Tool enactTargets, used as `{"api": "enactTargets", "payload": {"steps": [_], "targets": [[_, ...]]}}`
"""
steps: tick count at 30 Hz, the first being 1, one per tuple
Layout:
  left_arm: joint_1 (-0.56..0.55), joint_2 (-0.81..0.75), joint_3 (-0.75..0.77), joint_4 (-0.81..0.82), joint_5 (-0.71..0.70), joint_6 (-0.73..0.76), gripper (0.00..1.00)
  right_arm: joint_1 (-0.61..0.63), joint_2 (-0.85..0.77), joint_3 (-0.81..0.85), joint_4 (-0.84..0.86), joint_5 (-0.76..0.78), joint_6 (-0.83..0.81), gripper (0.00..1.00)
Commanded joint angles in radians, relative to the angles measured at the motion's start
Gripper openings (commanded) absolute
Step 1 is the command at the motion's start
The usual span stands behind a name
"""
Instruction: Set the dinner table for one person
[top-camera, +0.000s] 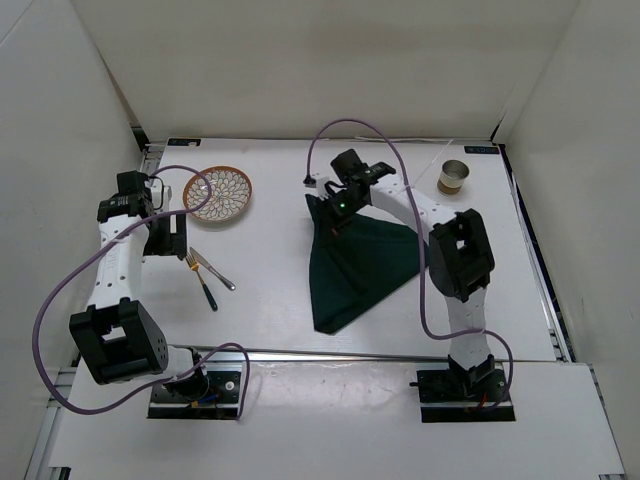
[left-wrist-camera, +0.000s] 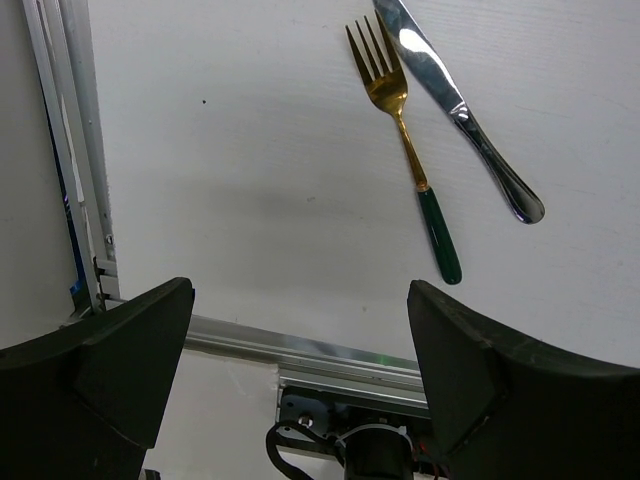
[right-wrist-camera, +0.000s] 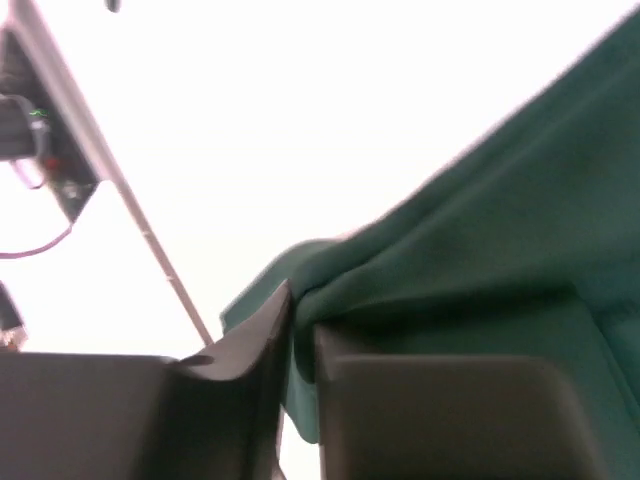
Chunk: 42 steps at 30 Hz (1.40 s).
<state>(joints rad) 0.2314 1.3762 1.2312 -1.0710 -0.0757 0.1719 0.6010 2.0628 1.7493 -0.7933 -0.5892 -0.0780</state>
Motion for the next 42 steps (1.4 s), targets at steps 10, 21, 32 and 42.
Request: {"api": "enactTargets", "payload": {"steps": [10, 21, 32, 42], "targets": [[-0.004, -0.011, 0.06, -0.05, -0.022, 0.021, 1.0, 0.105, 0.149, 0.251, -0.069, -0.167, 0.02, 0.96], [-0.004, -0.032, 0.036, -0.05, -0.004, 0.021, 1.0, -0.035, -0.099, -0.117, 0.074, 0.241, -0.163, 0.94], [-0.015, -0.032, 0.074, -0.078, 0.016, 0.052, 1.0, -0.116, 0.037, -0.064, 0.121, 0.311, -0.157, 0.91], [-0.024, -0.032, 0.071, -0.087, 0.016, 0.061, 1.0, -0.107, 0.111, -0.089, 0.108, 0.356, -0.209, 0.91]]}}
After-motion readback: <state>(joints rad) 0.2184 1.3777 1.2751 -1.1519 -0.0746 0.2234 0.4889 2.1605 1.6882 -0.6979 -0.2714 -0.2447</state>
